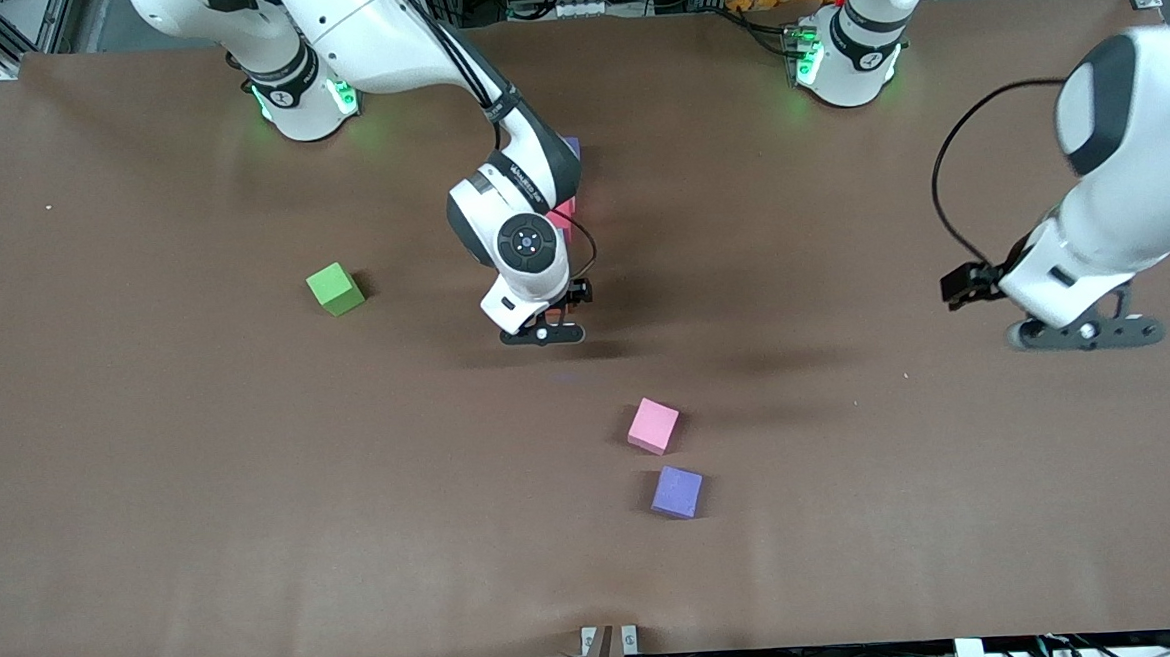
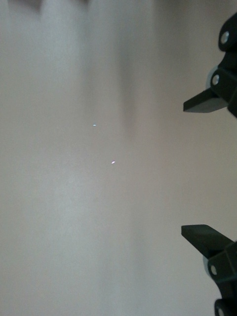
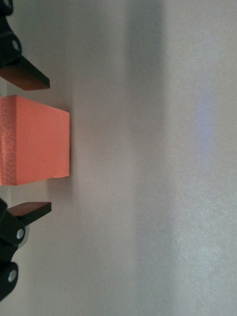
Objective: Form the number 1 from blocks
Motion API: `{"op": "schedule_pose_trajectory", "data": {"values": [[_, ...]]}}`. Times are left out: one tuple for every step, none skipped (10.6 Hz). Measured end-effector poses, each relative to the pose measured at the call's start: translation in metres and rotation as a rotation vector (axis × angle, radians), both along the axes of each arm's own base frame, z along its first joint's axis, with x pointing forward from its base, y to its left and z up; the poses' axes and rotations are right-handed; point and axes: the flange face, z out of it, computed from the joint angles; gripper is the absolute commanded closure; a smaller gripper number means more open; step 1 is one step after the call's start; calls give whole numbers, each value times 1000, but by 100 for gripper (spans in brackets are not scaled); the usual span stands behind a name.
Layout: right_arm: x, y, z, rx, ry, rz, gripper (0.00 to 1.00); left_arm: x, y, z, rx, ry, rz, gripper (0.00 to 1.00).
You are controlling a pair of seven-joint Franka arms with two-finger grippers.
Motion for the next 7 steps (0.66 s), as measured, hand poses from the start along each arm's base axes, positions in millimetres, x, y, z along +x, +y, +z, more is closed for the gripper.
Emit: {"op": "schedule_pose_trajectory", "data": {"values": [[10, -3, 11, 8, -11, -12, 0, -2, 2, 22, -6, -4, 9, 0], [26, -10, 35, 17, -11, -31, 0, -5, 4, 44, -27, -14, 20, 0], [45, -22, 73, 27, -5, -54, 0, -9, 5, 62, -52, -16, 28, 0], [63, -39, 118, 36, -15, -75, 0, -16, 7, 75, -61, 0, 25, 0], [79, -61, 161, 44, -40, -97, 0, -22, 9, 87, -62, 19, 9, 0], [88, -84, 198, 40, -71, -114, 0, -29, 11, 100, -62, 26, -8, 0], [94, -105, 227, 23, -107, -126, 0, -35, 13, 115, -63, 13, -16, 0]]}}
